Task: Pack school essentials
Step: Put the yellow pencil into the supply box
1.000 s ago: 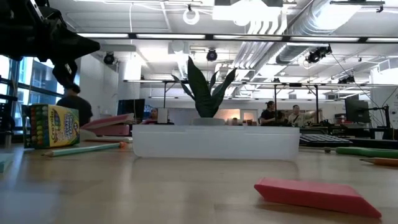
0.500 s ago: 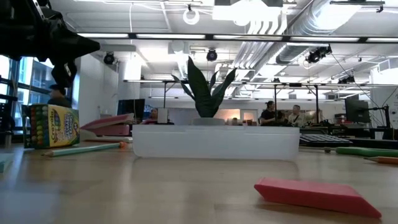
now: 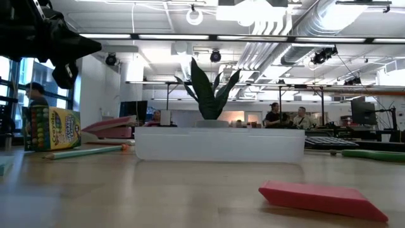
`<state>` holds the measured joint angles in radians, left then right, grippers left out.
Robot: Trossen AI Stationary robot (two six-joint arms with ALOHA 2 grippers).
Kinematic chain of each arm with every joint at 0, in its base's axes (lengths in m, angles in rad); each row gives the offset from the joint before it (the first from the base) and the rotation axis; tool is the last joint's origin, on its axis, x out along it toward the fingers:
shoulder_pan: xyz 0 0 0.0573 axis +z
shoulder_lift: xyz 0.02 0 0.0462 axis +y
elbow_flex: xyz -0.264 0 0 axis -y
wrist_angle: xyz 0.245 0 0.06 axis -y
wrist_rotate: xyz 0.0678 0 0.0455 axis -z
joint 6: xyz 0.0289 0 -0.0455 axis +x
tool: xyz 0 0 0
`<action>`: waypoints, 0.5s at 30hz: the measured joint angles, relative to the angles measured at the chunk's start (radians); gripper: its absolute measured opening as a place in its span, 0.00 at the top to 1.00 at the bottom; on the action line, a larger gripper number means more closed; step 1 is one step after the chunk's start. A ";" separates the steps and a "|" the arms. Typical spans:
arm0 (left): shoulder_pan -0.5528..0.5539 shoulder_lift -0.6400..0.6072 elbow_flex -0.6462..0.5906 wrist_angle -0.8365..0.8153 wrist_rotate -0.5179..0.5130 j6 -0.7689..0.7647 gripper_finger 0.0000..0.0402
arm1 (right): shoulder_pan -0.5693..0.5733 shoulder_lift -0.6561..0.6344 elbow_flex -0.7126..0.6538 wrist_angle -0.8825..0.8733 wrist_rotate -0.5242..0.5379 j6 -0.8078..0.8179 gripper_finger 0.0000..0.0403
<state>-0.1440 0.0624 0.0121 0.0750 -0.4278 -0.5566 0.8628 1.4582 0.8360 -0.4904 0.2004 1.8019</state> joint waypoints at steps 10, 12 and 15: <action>0.000 0.000 0.000 0.000 -0.019 -0.017 0.98 | -0.344 -0.042 0.156 -0.001 0.188 -0.653 0.99; 0.000 0.000 0.000 0.000 -0.033 -0.017 0.96 | -0.408 -0.043 0.190 -0.023 0.207 -0.771 0.99; 0.001 0.000 0.000 0.005 -0.069 -0.043 0.91 | -0.489 -0.043 0.224 -0.070 0.214 -0.877 0.99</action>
<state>-0.1433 0.0624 0.0120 0.0795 -0.4965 -0.5995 0.3741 1.4155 1.0600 -0.5608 0.4148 0.9246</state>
